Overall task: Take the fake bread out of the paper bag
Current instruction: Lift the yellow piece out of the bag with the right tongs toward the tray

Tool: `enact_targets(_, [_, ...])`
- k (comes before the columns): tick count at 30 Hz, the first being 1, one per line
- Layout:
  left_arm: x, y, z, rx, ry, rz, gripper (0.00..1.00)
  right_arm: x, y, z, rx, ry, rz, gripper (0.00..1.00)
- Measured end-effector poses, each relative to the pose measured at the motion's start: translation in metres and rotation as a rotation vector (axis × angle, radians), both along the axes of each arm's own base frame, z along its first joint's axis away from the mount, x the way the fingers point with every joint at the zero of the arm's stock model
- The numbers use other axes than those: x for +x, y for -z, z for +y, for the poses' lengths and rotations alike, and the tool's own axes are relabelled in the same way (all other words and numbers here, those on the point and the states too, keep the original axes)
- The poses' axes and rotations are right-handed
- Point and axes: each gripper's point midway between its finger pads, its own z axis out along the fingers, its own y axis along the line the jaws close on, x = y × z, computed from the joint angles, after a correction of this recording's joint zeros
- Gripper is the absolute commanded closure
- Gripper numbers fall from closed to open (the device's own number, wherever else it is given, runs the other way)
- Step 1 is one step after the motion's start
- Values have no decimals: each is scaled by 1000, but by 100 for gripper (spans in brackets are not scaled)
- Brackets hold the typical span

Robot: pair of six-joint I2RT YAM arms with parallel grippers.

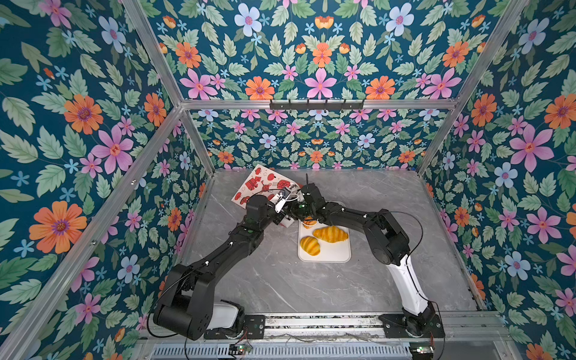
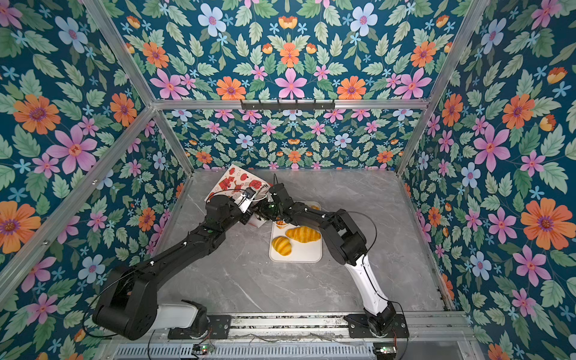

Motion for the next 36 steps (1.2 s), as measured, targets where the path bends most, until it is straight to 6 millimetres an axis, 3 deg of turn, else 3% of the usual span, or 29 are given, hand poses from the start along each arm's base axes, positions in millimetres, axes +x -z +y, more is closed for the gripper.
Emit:
enact_targets(8, [1,0,-1,-1,2,-2,100,-9,3,-10,-26,0,1,92])
enact_targets(17, [3,4,-1,5,-4,3,100,-32,-11,-35,-75,-17,-31,96])
enact_targets(28, [3,6,0,11,-11,4,100,-80,0,-73,-62,-68,44,99])
enact_targets(36, [5,12,3,22,-30,14,100,-109,-19,-101,18,-86,64,100])
